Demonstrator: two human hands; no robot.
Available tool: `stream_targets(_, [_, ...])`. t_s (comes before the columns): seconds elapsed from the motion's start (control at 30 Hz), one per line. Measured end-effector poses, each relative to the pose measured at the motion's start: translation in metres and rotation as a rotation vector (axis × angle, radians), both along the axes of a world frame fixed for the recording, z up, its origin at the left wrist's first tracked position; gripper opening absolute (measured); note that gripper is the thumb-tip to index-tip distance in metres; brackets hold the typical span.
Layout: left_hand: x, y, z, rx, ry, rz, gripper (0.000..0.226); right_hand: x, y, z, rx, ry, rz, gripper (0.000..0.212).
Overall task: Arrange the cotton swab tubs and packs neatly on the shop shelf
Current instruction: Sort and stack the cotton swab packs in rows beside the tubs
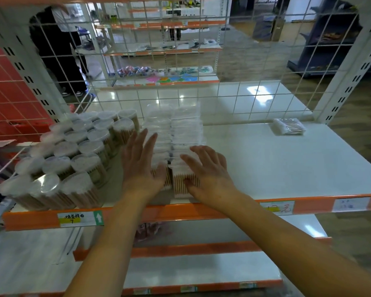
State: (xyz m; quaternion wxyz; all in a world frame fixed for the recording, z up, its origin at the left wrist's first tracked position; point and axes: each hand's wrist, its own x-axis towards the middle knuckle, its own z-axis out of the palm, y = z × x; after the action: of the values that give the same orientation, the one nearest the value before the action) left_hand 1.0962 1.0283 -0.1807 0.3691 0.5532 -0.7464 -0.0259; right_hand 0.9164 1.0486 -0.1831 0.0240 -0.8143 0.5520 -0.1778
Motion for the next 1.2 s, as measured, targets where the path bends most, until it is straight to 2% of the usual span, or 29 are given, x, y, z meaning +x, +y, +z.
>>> stream_targets(0.3, [-0.071, -0.020, 0.039, -0.091, 0.057, -0.108, 0.057, -0.036, -0.009, 0.012, -0.301, -0.143, -0.084, 0.044])
stream_targets(0.53, [-0.154, -0.044, 0.044, -0.160, 0.018, -0.229, 0.044, -0.104, -0.031, 0.013, -0.307, -0.194, -0.219, 0.042])
stream_targets(0.67, [-0.203, -0.056, 0.039, -0.100, -0.064, -0.277, 0.045, -0.155, -0.043, 0.004, -0.294, -0.220, -0.316, 0.041])
stream_targets(0.77, [-0.236, -0.064, 0.034, -0.011, -0.140, -0.295, 0.047, -0.190, -0.051, 0.001, -0.221, -0.270, -0.454, 0.032])
stream_targets(1.0, [-0.284, -0.082, 0.002, 0.215, -0.228, -0.296, 0.047, -0.265, -0.074, -0.011, 0.006, -0.443, -0.770, 0.032])
stream_targets(1.2, [-0.306, -0.087, -0.018, 0.292, -0.255, -0.290, 0.045, -0.300, -0.101, -0.014, 0.230, -0.269, -0.991, 0.049])
